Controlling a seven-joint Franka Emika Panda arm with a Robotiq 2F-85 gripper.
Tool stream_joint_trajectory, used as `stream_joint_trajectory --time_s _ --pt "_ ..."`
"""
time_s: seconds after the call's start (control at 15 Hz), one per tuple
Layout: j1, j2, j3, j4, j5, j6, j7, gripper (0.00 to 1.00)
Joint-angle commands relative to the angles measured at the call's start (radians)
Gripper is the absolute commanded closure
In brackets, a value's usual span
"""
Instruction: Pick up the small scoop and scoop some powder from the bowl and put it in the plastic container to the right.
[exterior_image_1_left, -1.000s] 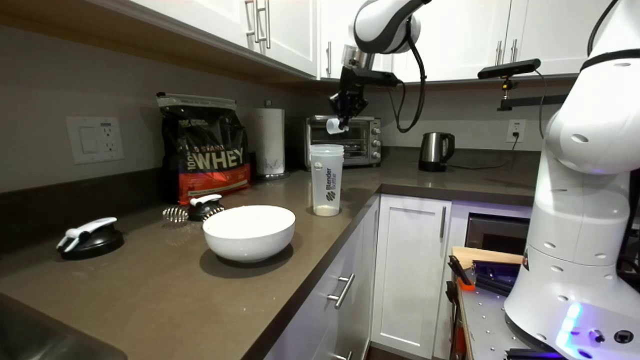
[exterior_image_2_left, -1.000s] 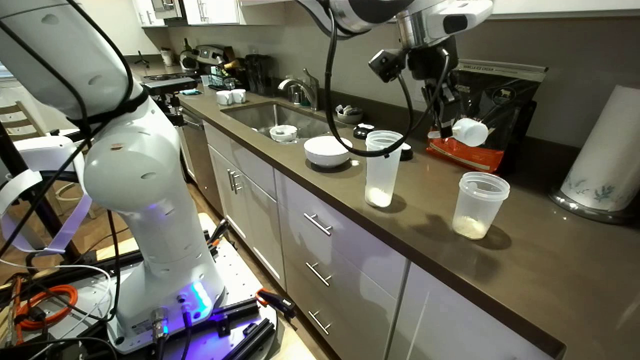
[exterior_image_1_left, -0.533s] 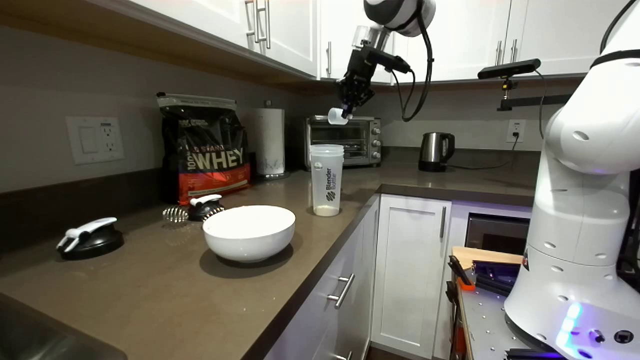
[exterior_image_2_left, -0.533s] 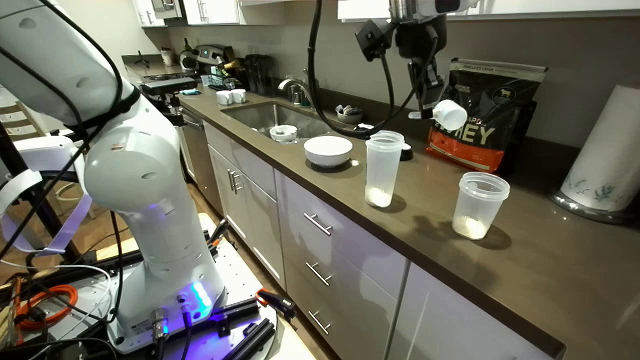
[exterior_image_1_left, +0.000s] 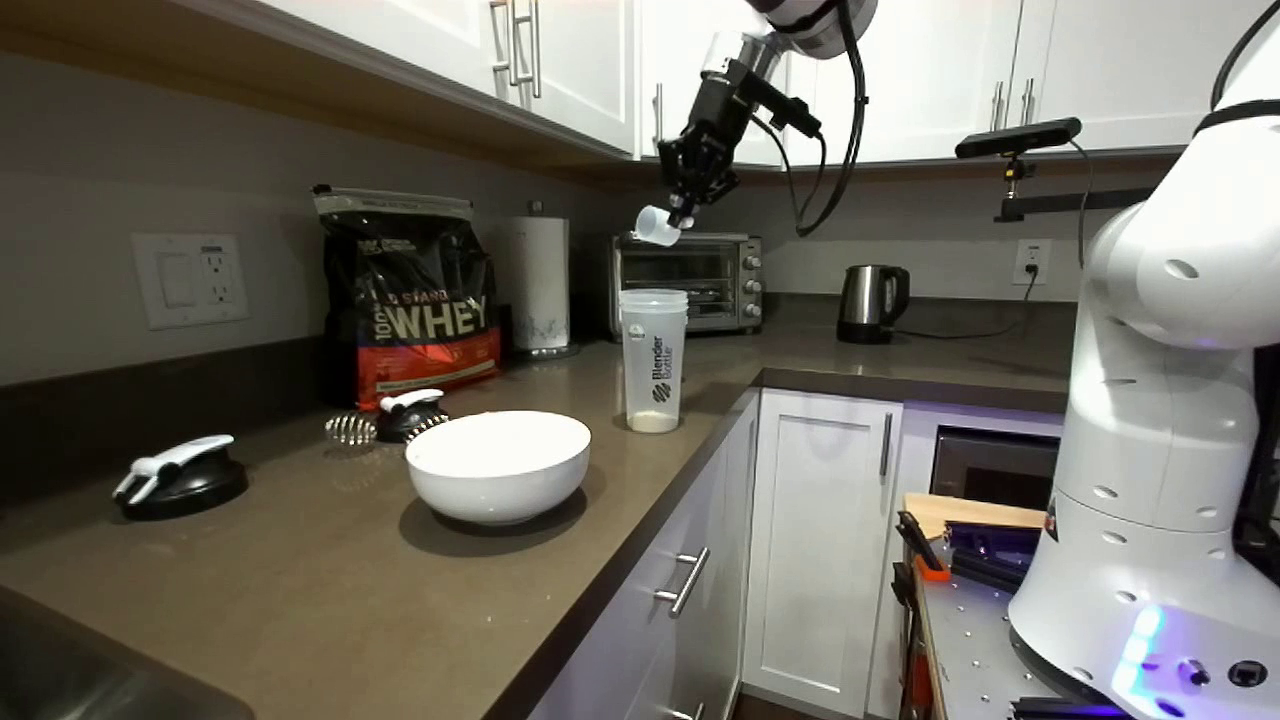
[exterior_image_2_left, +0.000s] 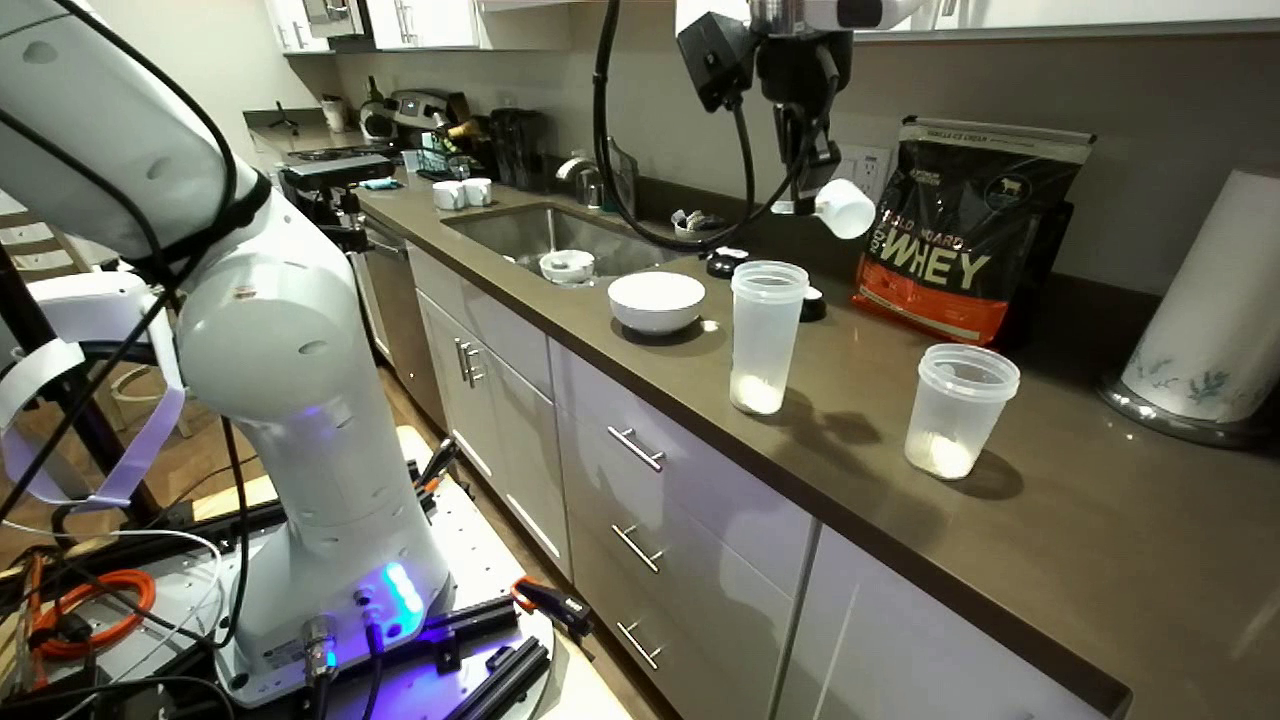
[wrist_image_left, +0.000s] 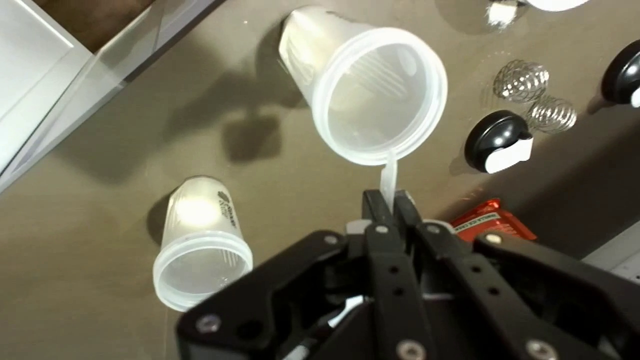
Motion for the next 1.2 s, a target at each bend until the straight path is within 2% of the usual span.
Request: stream_joint_trajectory --time_s 0.0,0.47,1.13 --pt "0.045 0.004 -0.005 -0.002 0.083 -0.034 -0.079 0.97" --pt "0.125 0.021 0.014 -0.015 0.152 -0.095 -0.17 0.97" --pt "0.182 0.02 0.063 -0.042 0.167 -0.167 -0.24 0.97"
